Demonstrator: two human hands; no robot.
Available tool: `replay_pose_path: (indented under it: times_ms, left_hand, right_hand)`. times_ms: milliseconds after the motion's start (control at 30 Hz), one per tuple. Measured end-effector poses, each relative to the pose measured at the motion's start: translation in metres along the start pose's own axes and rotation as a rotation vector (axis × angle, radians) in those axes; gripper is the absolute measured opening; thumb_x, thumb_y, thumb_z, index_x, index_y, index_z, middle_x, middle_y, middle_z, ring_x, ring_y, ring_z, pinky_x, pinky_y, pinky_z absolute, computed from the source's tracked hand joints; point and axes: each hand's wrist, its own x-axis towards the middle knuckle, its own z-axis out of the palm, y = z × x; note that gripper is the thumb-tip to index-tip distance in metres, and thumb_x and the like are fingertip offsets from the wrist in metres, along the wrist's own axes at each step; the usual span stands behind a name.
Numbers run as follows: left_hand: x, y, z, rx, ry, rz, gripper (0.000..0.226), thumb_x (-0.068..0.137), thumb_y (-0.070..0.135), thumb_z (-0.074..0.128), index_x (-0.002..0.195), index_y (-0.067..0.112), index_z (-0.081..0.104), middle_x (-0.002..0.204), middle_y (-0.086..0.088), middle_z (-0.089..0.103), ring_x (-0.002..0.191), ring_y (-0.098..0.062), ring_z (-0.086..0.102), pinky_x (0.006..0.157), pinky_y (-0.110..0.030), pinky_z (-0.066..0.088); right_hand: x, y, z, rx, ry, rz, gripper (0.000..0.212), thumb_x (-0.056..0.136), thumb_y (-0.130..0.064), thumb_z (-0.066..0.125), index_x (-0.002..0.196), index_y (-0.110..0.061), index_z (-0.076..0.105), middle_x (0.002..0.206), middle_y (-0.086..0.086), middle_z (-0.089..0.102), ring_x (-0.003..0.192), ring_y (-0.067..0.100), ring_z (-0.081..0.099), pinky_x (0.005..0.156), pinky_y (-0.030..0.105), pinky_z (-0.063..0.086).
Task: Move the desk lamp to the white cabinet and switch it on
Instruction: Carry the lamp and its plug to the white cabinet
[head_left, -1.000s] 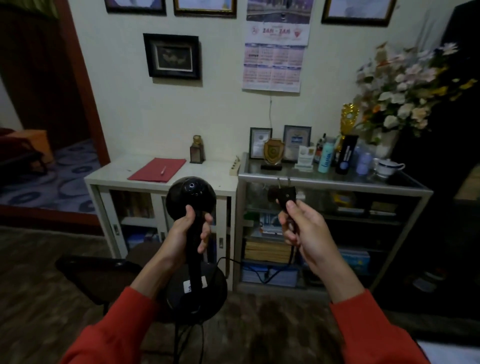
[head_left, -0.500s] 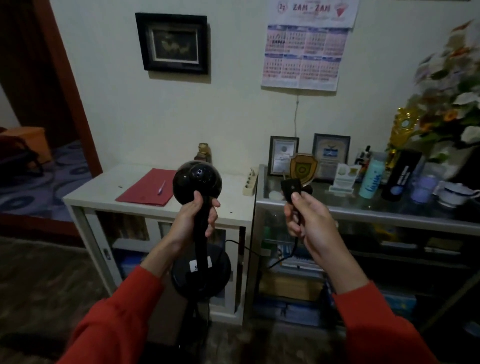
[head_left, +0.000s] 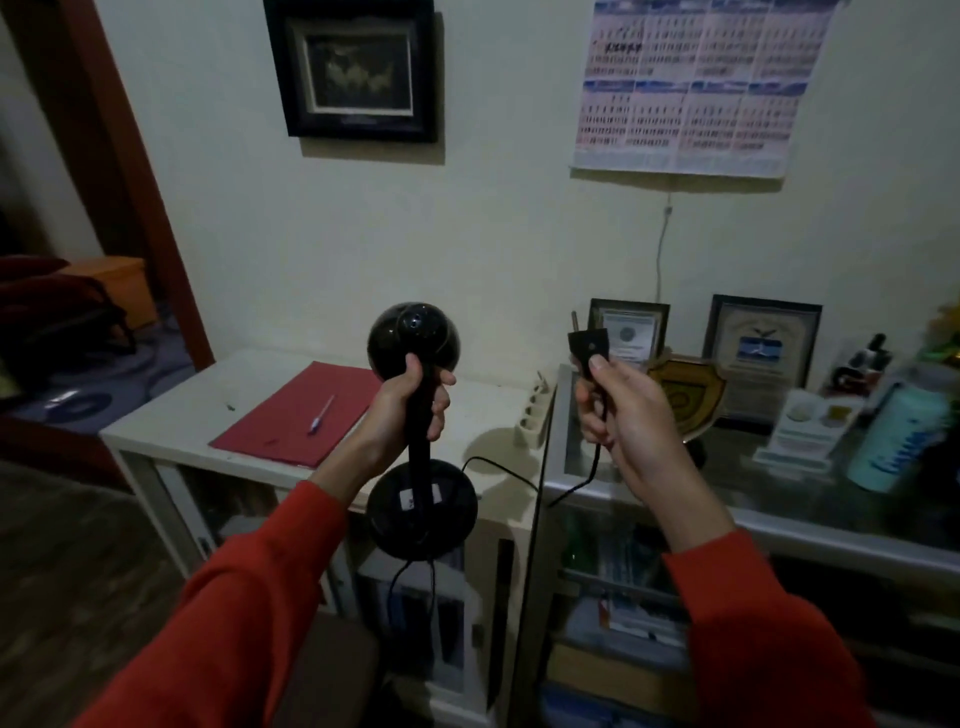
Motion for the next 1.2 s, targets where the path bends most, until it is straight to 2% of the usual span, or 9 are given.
replay_pose_path:
  times_ms: [333,633,867,1067,1200]
  left_hand:
    - [0.110,-0.031,-0.022,-0.052,0.066,0.020,0.054,0.099,0.043,0.011,0.088,0.010,0.052,0.048,0.008,0.050,0.035,-0.011,0.041,0.040,-0.020,0.035]
    - [0.196,-0.066,-0.054,-0.019,0.090,-0.015,0.052,0.099,0.041,0.015,0.090,0.007,0.054,0.049,0.007,0.050,0.035,-0.011,0.041,0.039,-0.019,0.035]
    - [0.247,-0.088,-0.079,-0.089,0.054,-0.046,0.053,0.099,0.040,0.013,0.091,0.008,0.054,0.063,-0.003,0.043,0.039,-0.012,0.041,0.042,-0.021,0.033]
    - [0.265,-0.119,-0.102,-0.117,0.027,-0.082,0.051,0.098,0.041,0.017,0.094,0.007,0.054,0.055,0.004,0.051,0.039,-0.012,0.043,0.043,-0.022,0.034]
    - [0.264,-0.133,-0.107,-0.117,0.014,-0.083,0.048,0.097,0.040,0.019,0.097,0.005,0.053,0.054,0.004,0.053,0.038,-0.012,0.046,0.041,-0.019,0.038]
  right_hand:
    - [0.122,0.037,-0.019,0.050,-0.023,0.026,0.019,0.096,-0.022,0.047,0.080,-0.018,0.057,0.057,-0.006,0.054,0.039,0.007,0.033,0.036,0.017,0.021]
    - [0.196,0.068,-0.022,0.035,-0.028,0.104,0.019,0.097,-0.021,0.045,0.102,-0.005,0.056,0.058,-0.004,0.051,0.038,0.006,0.031,0.036,0.017,0.019]
    - [0.245,0.095,-0.023,0.067,-0.030,0.201,0.023,0.098,-0.020,0.043,0.093,-0.009,0.063,0.057,-0.003,0.051,0.035,0.005,0.031,0.035,0.016,0.017]
    - [0.271,0.118,-0.021,0.127,-0.001,0.263,0.025,0.098,-0.020,0.041,0.092,-0.008,0.063,0.055,-0.002,0.051,0.032,0.005,0.031,0.032,0.011,0.020]
    - [0.275,0.126,-0.023,0.095,0.019,0.292,0.025,0.098,-0.021,0.041,0.091,-0.010,0.062,0.057,-0.001,0.050,0.032,0.005,0.031,0.034,0.014,0.019]
